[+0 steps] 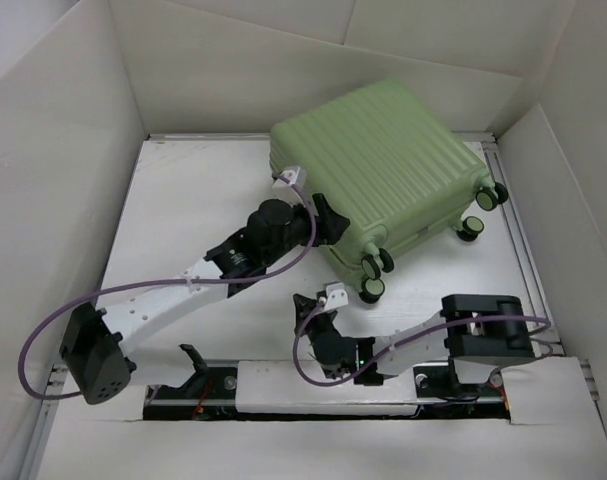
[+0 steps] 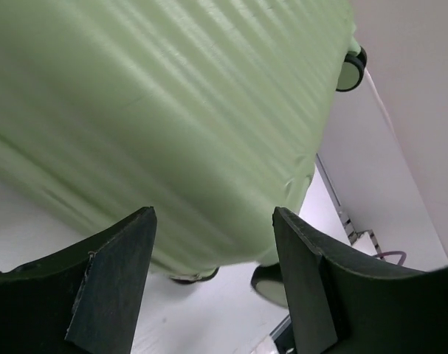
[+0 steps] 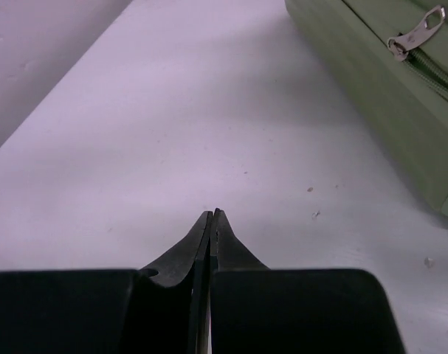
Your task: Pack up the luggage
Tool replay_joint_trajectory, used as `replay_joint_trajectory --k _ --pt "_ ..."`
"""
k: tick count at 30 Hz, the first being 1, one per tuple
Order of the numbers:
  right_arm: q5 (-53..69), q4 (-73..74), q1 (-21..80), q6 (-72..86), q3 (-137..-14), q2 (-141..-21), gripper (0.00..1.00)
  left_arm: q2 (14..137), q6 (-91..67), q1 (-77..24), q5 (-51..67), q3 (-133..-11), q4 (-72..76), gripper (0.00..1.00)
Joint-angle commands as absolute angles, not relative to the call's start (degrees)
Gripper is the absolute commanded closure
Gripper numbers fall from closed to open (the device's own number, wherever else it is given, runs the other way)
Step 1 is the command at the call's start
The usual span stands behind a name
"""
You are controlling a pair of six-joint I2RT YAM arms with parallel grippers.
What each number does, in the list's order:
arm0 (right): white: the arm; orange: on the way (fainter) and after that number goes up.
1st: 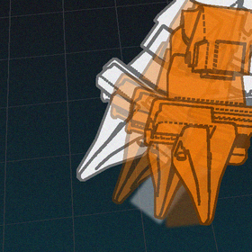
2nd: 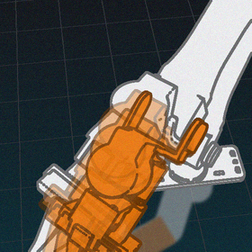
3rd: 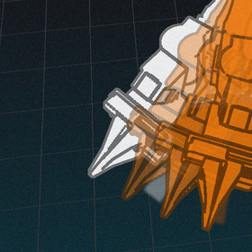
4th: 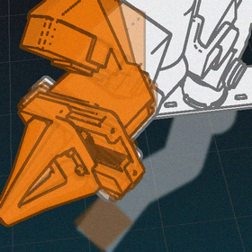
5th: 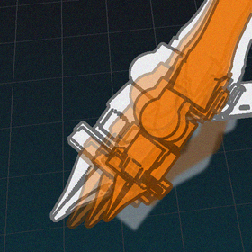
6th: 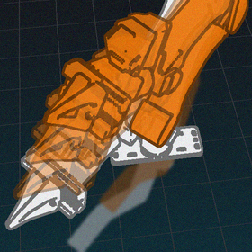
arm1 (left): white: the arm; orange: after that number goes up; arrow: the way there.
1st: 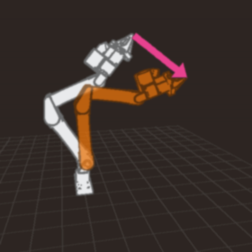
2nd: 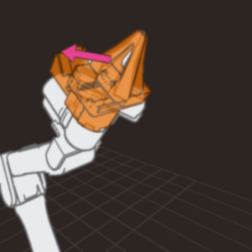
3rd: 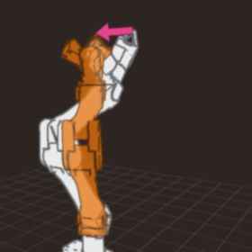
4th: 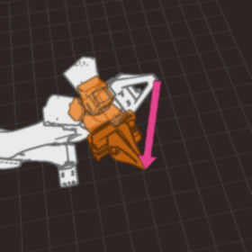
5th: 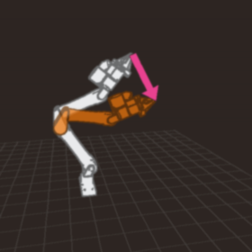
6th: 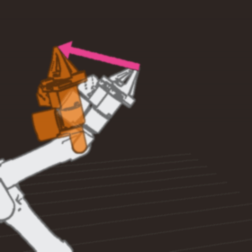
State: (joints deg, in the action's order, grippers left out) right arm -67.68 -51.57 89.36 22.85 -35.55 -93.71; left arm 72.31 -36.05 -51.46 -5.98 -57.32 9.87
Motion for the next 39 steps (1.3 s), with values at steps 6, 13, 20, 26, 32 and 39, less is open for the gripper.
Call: replay_joint_trajectory --k 6,13,20,26,32,39 --pt "-64.84 -44.97 88.14 22.15 -42.34 -88.53 0.81 54.07 -37.87 -49.22 -5.54 -45.38 5.63 0.51" --pt "-68.11 23.14 91.85 57.88 -48.42 -65.59 0.49 48.85 -41.31 -58.32 -9.22 -26.11 17.74 0.56" --pt "-58.05 38.67 80.88 50.12 -52.10 -53.71 0.26 64.93 -40.78 -72.16 -25.66 -36.03 17.31 0.46" --pt "-52.74 42.71 72.96 44.03 -55.20 -53.17 0.18 74.08 -40.78 -72.77 -31.19 -39.46 22.84 0.41" --pt "-53.35 47.19 72.42 42.80 -59.50 -53.17 0.16 80.85 -39.37 -72.77 -34.97 -44.03 22.94 0.40" --pt "-50.10 49.57 72.42 38.86 -61.35 -51.42 0.15 85.07 -39.37 -72.77 -38.92 -45.09 24.17 0.43"
